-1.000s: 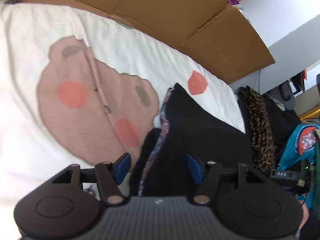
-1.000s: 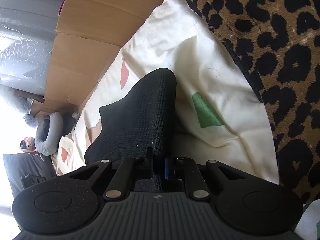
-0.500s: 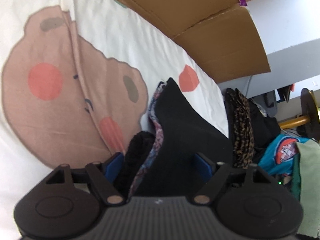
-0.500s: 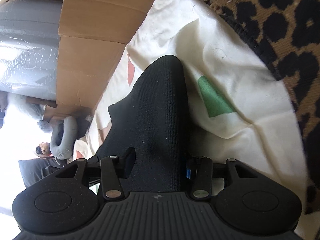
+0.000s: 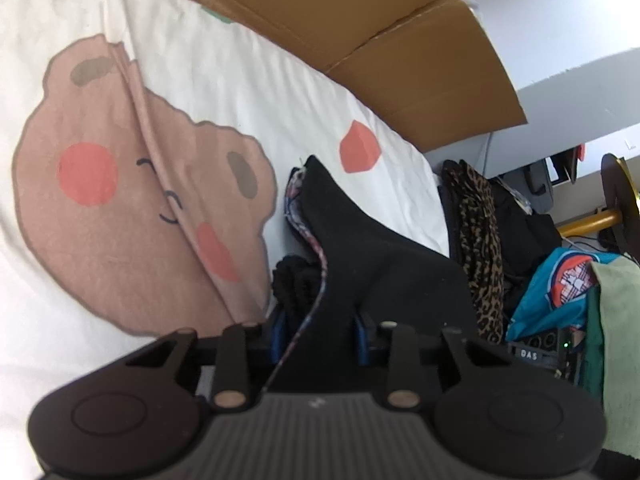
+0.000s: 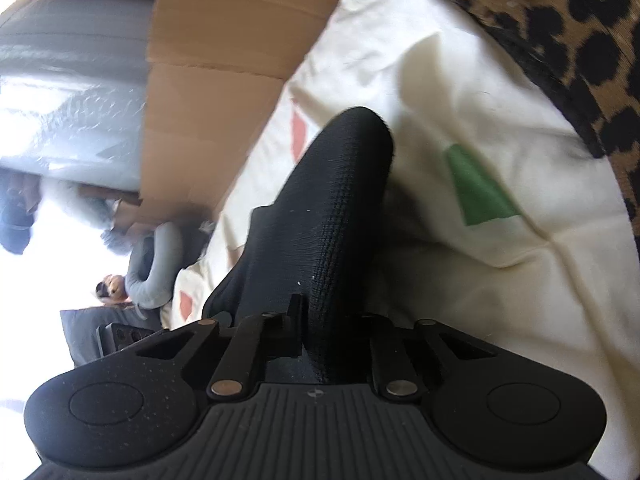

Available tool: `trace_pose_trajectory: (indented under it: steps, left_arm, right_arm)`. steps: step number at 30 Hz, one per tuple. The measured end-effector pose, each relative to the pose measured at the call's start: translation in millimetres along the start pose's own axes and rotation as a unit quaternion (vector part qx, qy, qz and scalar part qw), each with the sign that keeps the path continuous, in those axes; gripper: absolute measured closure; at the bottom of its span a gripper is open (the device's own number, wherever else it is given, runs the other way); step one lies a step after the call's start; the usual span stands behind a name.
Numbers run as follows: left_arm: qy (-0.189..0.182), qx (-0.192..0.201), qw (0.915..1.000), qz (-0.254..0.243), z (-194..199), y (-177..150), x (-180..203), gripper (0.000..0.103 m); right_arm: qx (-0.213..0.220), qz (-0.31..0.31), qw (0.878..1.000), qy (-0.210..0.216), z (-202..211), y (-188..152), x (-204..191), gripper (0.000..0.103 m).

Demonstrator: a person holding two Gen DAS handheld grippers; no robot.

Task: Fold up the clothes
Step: 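Grip the rolled black pants bundle with both grippers and lift it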

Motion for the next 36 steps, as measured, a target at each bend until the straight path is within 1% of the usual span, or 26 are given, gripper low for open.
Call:
trace_pose_trajectory:
  steps: [4,8,10,13,14,15,16,17,18,20,23,25,26,27,30,36]
  left_arm:
    - [0.001,0.006,1.0000,-0.007,9.6,1.4,9.4,0.072]
    - [-0.010,0.012,0.9998,-0.011,15.0,4.4,16.1,0.072]
    - [-0.014,0.011,0.9998,-0.007,11.0,5.9,14.5,0.072]
    - [-0.012,-0.004,0.9998,0.015,-2.6,6.1,2.7,0.068]
    - [-0.013,-0.008,0.9996,0.025,-6.9,6.4,-1.6,0.064]
    - [-0.016,-0.009,0.9993,0.033,-10.2,6.9,-5.0,0.058]
    - [-0.022,-0.011,0.9988,0.043,-13.1,7.6,-8.3,0.055]
    - [-0.026,-0.012,0.9984,0.049,-16.0,7.5,-10.6,0.051]
    - [-0.027,-0.015,0.9981,0.054,-18.8,6.7,-12.2,0.050]
    - [-0.030,-0.019,0.9974,0.062,-24.5,5.2,-15.4,0.050]
    - [-0.034,-0.026,0.9962,0.076,-32.9,2.8,-20.3,0.050]
    - [-0.034,-0.030,0.9956,0.083,-37.6,0.8,-23.0,0.056]
    - [-0.031,-0.030,0.9957,0.083,-38.5,-0.8,-23.3,0.058]
    - [-0.028,-0.030,0.9959,0.082,-39.2,-2.2,-22.9,0.060]
    - [-0.017,-0.032,0.9957,0.085,-35.9,-7.4,-19.8,0.063]
    - [-0.008,-0.032,0.9945,0.099,-19.4,-13.6,-10.9,0.066]
  right_arm:
    - [0.003,0.007,1.000,0.003,2.4,0.7,-7.3,0.095]
    - [0.008,0.011,1.000,0.008,7.7,4.1,-12.8,0.095]
    - [0.013,0.012,1.000,0.011,10.9,6.6,-14.3,0.095]
    - [0.015,0.006,1.000,-0.001,9.4,9.4,-8.8,0.095]
    - [0.013,0.002,1.000,-0.008,7.6,9.4,-4.8,0.094]
    - [0.013,-0.005,1.000,-0.012,5.6,9.4,-0.4,0.092]
    - [0.016,-0.014,1.000,-0.015,4.0,9.4,3.6,0.091]
    - [0.020,-0.024,0.999,-0.018,2.9,9.3,7.4,0.088]
    - [0.025,-0.034,0.999,-0.020,1.7,9.2,11.2,0.077]
    - [0.033,-0.051,0.998,-0.020,-1.9,7.6,17.0,0.063]
    - [0.036,-0.074,0.996,-0.024,-10.3,5.6,23.1,0.065]
    - [0.040,-0.081,0.995,-0.035,-12.2,5.5,25.8,0.075]
    - [0.041,-0.082,0.995,-0.044,-12.5,5.0,27.3,0.085]
    - [0.041,-0.083,0.994,-0.053,-12.5,4.3,28.6,0.087]
    - [0.046,-0.072,0.993,-0.077,-10.4,-0.3,25.3,0.092]
    - [0.052,-0.054,0.990,-0.115,-7.5,-9.7,10.7,0.095]
Point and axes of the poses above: each gripper's, at about its wrist camera, not at the fingertips, and z roughly against the way its jaws point, x to its right, y to its top, the point moved 6 cm from there along -z, roughly the way its jaws point, and after that the axes turned 5 degrees about -z, right-handed, at the moved point
